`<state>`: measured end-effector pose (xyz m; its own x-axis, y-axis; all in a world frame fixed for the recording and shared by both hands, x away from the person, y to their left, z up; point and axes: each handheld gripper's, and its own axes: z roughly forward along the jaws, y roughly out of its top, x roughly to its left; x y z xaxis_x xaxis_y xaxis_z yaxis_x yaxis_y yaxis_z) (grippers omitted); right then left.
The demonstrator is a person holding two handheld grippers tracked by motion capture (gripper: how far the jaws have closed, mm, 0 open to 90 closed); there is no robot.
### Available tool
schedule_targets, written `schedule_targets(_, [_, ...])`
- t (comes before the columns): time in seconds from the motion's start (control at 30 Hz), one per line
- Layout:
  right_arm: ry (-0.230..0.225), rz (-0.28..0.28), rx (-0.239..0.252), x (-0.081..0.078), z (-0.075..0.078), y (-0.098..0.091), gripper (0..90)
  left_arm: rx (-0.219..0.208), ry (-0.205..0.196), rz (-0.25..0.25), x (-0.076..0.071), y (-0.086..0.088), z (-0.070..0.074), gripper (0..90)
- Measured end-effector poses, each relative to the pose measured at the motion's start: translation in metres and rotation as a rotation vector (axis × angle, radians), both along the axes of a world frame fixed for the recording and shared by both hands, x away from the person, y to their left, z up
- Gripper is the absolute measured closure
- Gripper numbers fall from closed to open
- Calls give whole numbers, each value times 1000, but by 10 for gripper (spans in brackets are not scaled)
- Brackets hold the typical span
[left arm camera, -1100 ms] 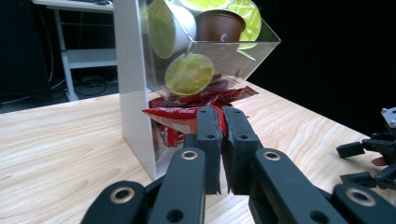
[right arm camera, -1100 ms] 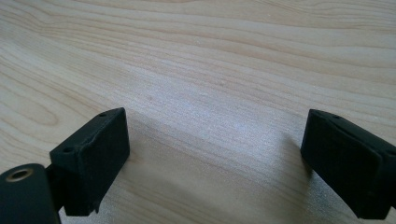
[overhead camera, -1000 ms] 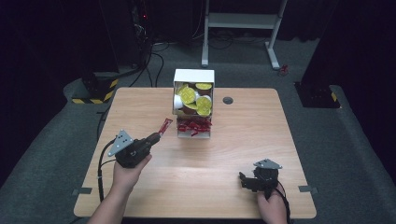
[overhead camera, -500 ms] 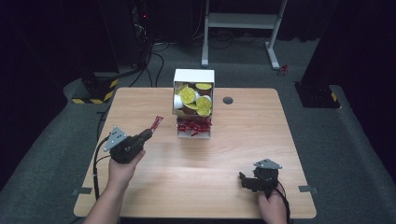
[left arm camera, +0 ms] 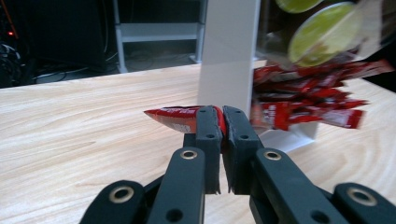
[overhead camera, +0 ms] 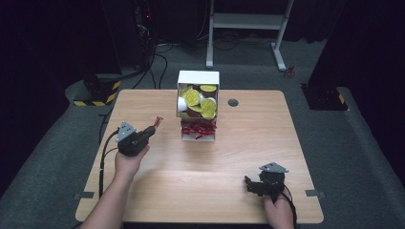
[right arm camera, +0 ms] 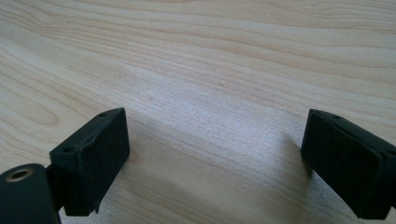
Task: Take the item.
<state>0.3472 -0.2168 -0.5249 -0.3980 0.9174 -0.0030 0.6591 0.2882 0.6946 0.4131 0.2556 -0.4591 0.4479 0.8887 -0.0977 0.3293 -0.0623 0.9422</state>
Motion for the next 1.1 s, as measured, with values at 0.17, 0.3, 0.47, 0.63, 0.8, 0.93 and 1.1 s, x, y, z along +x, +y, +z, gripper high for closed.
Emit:
schedule_targets(0.17, [0,0,0,0,0,0,78,-3,45,19,13,0,-8,854])
schedule_targets(0.3, [0,0,0,0,0,0,78,26,82,31,21,-3,-16,853])
schedule_targets(0.47, [0,0,0,0,0,0,78,45,120,30,27,-8,-26,851])
schedule_targets(0.63, [0,0,0,0,0,0,78,53,144,51,34,-10,-34,840])
schedule_targets(0.8, [-1,2,-2,0,0,0,78,64,189,62,38,-9,-40,829])
schedule_targets(0.93, [-1,2,-2,0,0,0,78,113,259,75,41,-10,-49,822])
schedule_targets(1.1, [-2,2,-2,0,0,0,78,156,300,86,43,-13,-56,817])
